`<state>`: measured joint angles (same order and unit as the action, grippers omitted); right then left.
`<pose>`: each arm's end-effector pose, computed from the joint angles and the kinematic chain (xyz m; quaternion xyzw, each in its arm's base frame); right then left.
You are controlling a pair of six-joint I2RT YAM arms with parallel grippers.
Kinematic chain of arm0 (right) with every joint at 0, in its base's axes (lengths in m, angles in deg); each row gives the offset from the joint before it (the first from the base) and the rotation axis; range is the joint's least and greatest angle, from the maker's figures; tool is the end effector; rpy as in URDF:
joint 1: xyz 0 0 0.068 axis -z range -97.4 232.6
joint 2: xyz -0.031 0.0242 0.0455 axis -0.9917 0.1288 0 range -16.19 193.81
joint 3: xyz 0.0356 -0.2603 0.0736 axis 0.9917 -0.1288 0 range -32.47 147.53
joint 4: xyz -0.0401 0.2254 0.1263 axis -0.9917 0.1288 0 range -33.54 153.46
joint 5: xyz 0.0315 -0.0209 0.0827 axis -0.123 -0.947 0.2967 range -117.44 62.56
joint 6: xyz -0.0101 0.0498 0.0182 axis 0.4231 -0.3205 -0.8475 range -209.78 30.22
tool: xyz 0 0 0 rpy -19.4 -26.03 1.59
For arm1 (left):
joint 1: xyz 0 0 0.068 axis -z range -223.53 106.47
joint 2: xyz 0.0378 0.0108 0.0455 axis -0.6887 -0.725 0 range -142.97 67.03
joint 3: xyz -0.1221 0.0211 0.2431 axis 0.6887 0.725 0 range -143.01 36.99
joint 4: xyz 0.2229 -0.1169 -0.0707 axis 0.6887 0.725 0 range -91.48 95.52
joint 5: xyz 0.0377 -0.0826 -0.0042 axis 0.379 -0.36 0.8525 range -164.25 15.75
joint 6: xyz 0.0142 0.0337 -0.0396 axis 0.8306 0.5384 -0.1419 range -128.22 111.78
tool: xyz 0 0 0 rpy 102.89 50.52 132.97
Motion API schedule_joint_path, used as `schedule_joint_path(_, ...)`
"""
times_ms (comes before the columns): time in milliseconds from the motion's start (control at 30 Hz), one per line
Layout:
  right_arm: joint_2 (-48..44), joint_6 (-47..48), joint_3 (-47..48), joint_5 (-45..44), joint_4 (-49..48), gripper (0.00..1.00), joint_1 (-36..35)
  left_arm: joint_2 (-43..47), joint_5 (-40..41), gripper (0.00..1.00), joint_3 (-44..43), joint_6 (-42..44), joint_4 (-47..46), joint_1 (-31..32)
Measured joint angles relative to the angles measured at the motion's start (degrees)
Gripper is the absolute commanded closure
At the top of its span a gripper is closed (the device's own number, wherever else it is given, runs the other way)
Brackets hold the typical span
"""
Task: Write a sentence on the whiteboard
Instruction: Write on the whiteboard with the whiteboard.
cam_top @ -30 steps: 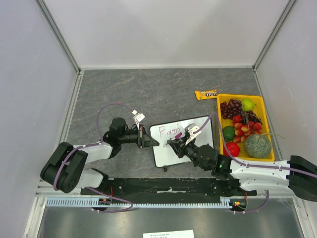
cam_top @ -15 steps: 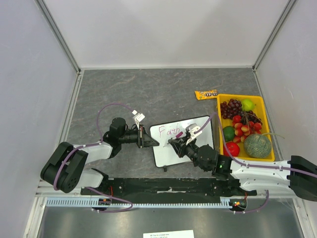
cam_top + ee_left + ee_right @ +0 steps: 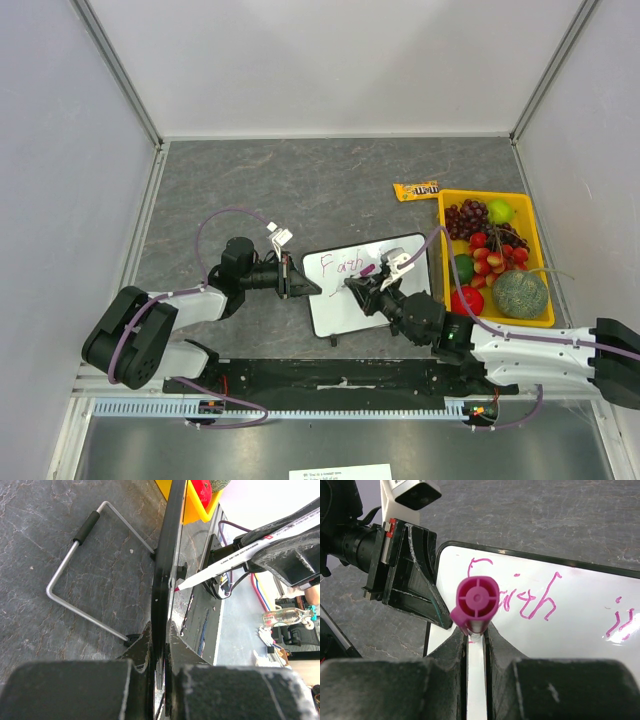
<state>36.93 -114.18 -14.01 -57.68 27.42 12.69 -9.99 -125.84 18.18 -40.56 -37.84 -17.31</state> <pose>0.0862 0.1831 0.2244 -0.1152 0.7274 0.3440 0.5825 0.1938 -0.1266 0.1584 0.2036 0.7577 -0.5611 0.2638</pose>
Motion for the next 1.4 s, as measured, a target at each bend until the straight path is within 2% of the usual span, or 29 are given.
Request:
schedule_joint_path(633,2.08,0.35,2.16,0.37,-0.42,1.00,0.00,-0.09,-0.07,0.98,-0.02,0.02,-0.02,0.00)
schedule_joint_path(1400,0.37,-2.71,0.74,2.43,3.80,1.00,0.00,-0.26,-0.17,0.98,-0.22,0.07,0.07,0.00)
